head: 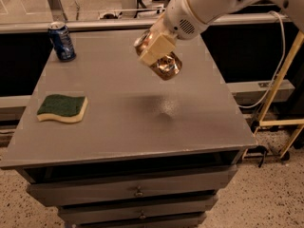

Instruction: Place orange can upright

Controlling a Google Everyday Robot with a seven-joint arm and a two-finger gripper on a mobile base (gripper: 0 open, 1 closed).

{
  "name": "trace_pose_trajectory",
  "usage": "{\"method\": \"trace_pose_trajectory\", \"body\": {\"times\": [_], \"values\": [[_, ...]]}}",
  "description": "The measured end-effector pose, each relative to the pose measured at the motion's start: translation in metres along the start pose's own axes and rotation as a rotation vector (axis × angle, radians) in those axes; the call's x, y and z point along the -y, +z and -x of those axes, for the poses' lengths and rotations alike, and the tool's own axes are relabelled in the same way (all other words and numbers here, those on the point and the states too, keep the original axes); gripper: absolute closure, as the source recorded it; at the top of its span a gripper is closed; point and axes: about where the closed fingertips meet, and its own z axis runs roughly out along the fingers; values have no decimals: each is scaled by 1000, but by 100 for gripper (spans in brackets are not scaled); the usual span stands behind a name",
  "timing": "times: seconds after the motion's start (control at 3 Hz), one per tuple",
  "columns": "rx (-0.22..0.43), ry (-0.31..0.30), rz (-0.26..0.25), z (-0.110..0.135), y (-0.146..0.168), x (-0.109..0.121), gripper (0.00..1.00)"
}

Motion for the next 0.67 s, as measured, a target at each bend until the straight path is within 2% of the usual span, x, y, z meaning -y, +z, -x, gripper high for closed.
{"method": "trace_pose_trajectory", "body": {"times": [0.33, 0.67], "values": [[201, -41, -10, 22, -7, 21, 100], [369, -61, 23, 34, -4, 38, 100]]}}
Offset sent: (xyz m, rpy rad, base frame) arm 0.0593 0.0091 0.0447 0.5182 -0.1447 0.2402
